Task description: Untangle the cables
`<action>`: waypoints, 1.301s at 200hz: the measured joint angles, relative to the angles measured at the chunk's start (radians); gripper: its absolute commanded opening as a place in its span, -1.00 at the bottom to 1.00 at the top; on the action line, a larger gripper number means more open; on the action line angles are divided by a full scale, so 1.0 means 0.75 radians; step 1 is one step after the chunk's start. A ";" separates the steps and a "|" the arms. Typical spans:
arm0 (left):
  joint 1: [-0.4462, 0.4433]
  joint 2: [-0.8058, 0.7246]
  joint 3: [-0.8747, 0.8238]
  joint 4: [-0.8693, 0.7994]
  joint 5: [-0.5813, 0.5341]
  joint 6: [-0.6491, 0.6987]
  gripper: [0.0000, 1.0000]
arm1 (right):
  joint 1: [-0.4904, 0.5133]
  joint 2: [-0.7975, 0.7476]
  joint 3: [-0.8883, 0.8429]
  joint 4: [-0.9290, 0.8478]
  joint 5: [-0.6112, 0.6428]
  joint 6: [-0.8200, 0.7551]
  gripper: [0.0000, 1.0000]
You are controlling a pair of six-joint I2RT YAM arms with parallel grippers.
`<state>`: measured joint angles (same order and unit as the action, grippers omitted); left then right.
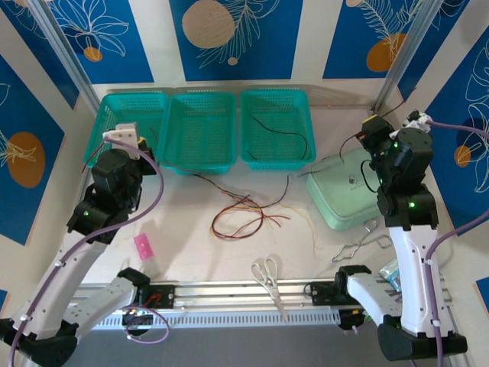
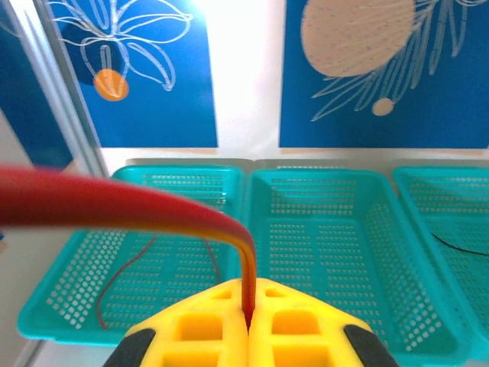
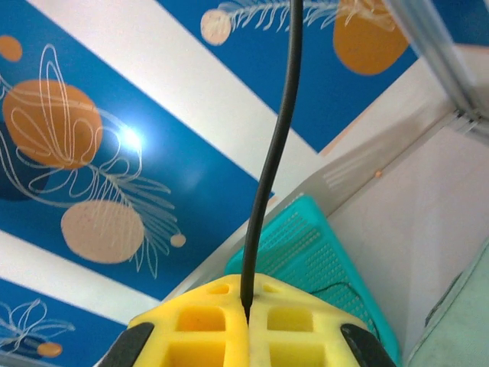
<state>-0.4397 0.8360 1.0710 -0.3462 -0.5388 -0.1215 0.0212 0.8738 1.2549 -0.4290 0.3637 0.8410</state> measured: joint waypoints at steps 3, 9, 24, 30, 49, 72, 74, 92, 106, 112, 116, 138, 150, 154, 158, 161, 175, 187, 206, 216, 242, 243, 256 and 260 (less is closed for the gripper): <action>0.003 -0.005 -0.002 -0.001 -0.005 0.000 -1.00 | -0.004 -0.002 0.000 0.000 0.003 -0.001 -1.00; 0.008 -0.010 -0.004 -0.002 -0.012 0.000 -1.00 | -0.010 -0.008 0.000 0.001 0.005 -0.005 -1.00; 0.016 -0.020 -0.004 -0.007 -0.018 0.000 -1.00 | -0.018 -0.010 0.000 0.003 0.005 -0.010 -1.00; 0.017 -0.021 -0.004 -0.009 -0.018 -0.001 -1.00 | -0.019 -0.009 0.000 0.007 0.004 -0.010 -1.00; 0.018 -0.023 -0.004 -0.009 -0.013 -0.004 -1.00 | -0.019 0.015 0.013 0.022 -0.014 -0.009 -1.00; 0.019 -0.023 -0.004 -0.010 -0.001 -0.005 -1.00 | -0.019 0.103 0.113 0.035 -0.077 0.003 -1.00; 0.019 -0.023 -0.004 -0.009 0.000 -0.005 -1.00 | -0.018 0.111 0.122 0.038 -0.081 0.005 -1.00; 0.019 -0.023 -0.004 -0.009 0.011 -0.005 -1.00 | -0.001 0.197 0.228 0.071 -0.124 0.020 -1.00; 0.019 -0.023 -0.004 -0.009 0.019 -0.006 -1.00 | 0.025 0.249 0.296 0.100 -0.144 0.026 -1.00; 0.019 -0.023 -0.004 -0.009 0.026 -0.006 -1.00 | 0.040 0.270 0.321 0.117 -0.148 0.031 -1.00; 0.019 -0.023 -0.004 -0.009 0.033 -0.006 -1.00 | 0.048 0.281 0.332 0.129 -0.149 0.032 -1.00; 0.019 -0.021 -0.003 -0.009 0.084 -0.005 -1.00 | 0.096 0.350 0.400 0.194 -0.151 0.037 -1.00; 0.019 -0.016 -0.002 -0.009 0.112 -0.005 -1.00 | 0.115 0.406 0.446 0.227 -0.151 0.037 -1.00; 0.019 -0.014 -0.001 -0.009 0.120 -0.005 -1.00 | 0.121 0.429 0.467 0.241 -0.151 0.037 -1.00; 0.019 -0.011 0.001 -0.009 0.129 -0.005 -1.00 | 0.125 0.452 0.489 0.244 -0.151 0.037 -1.00; 0.019 -0.008 0.002 -0.009 0.136 -0.005 -1.00 | 0.128 0.477 0.512 0.253 -0.151 0.037 -1.00; 0.019 -0.001 0.004 -0.008 0.162 -0.007 -1.00 | 0.138 0.582 0.607 0.282 -0.151 0.042 -1.00; 0.019 0.003 0.004 -0.008 0.185 -0.014 -1.00 | 0.146 0.671 0.675 0.322 -0.151 0.046 -1.00; 0.019 0.003 0.005 -0.008 0.216 -0.026 -1.00 | 0.165 0.811 0.760 0.375 -0.151 0.052 -1.00; 0.019 0.003 0.006 -0.009 0.228 -0.032 -1.00 | 0.180 0.905 0.812 0.393 -0.151 0.049 -1.00; 0.019 0.005 0.024 -0.011 0.253 -0.036 -1.00 | 0.243 1.164 0.969 0.363 -0.077 -0.050 -1.00; 0.019 0.005 0.025 -0.011 0.255 -0.036 -1.00 | 0.245 1.171 0.973 0.362 -0.075 -0.054 -1.00; 0.019 0.005 0.043 -0.011 0.271 -0.039 -1.00 | 0.281 1.286 0.998 0.356 -0.038 -0.114 -1.00; 0.019 0.005 0.048 -0.012 0.276 -0.040 -1.00 | 0.287 1.313 0.998 0.349 -0.032 -0.126 -1.00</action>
<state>-0.4252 0.8394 1.1069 -0.3553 -0.3317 -0.1513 0.2367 1.8584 2.0033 -0.1669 0.3397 0.7464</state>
